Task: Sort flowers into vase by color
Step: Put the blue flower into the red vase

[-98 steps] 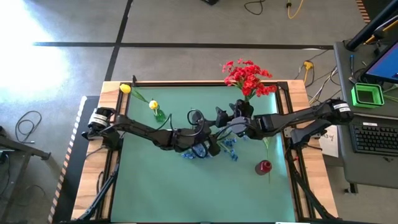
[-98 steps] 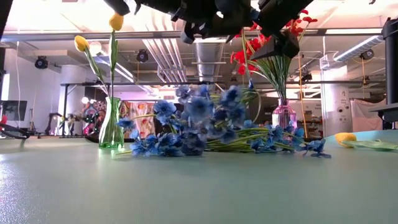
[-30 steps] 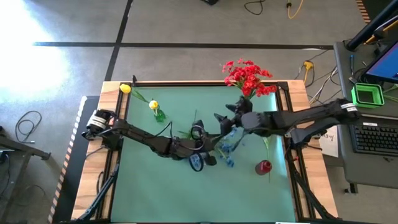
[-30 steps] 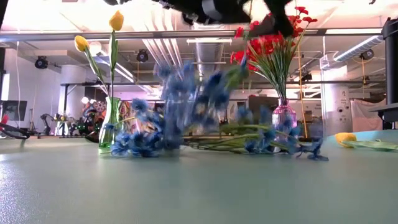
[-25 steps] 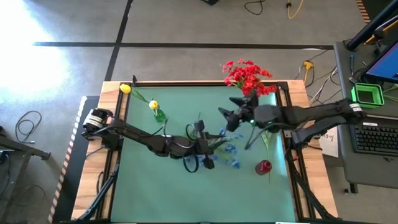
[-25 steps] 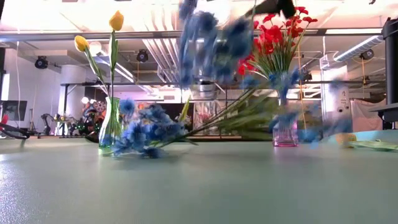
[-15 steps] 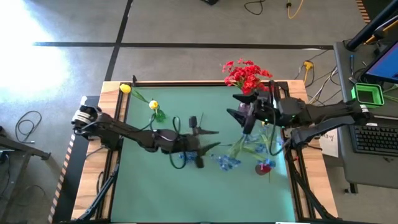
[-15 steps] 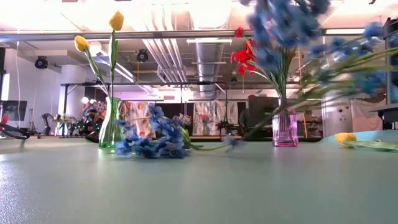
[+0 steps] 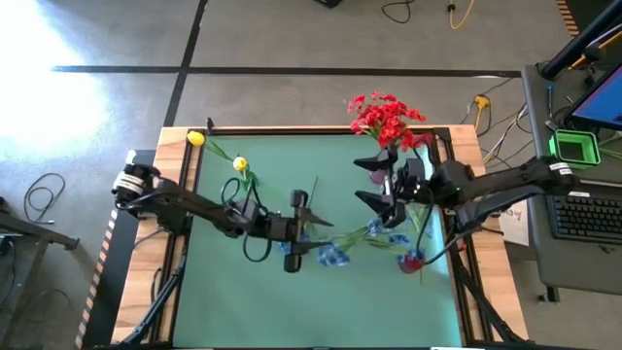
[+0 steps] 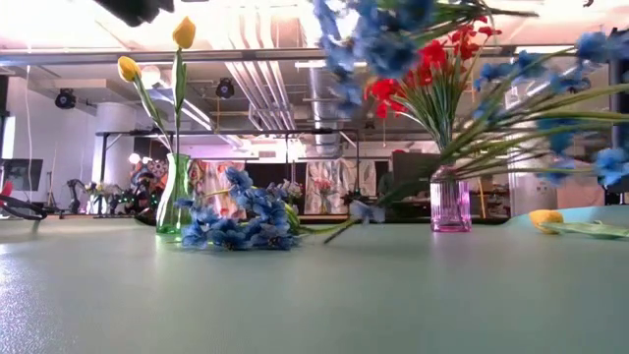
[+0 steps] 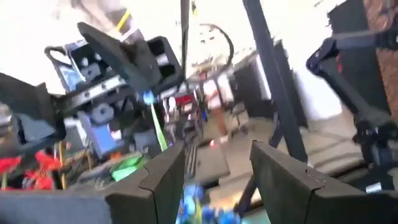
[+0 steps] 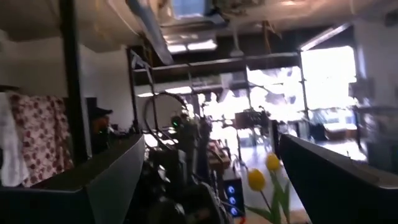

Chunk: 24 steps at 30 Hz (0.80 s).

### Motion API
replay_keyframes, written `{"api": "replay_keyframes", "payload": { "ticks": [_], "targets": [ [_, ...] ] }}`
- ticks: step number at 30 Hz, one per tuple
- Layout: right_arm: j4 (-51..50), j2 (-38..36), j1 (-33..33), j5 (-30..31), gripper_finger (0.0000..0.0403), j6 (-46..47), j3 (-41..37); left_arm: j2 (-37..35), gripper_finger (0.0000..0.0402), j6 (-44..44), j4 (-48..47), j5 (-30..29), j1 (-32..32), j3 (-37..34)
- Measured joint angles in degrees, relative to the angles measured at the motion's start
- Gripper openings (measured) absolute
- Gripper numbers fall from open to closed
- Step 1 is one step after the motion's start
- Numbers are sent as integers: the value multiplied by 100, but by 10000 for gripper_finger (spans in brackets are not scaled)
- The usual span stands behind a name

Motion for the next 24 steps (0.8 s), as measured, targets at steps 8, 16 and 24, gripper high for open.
{"api": "replay_keyframes", "payload": {
  "ticks": [8,16,24],
  "targets": [
    [918,526,2,-555,364,-507,39,607,188,-357,592,549,437,413],
    [881,693,4,-1327,364,-640,394,1084,218,-446,639,923,566,1000],
    [871,695,2,-1448,364,-573,413,1261,222,-254,466,1373,612,1504]
  ]
}}
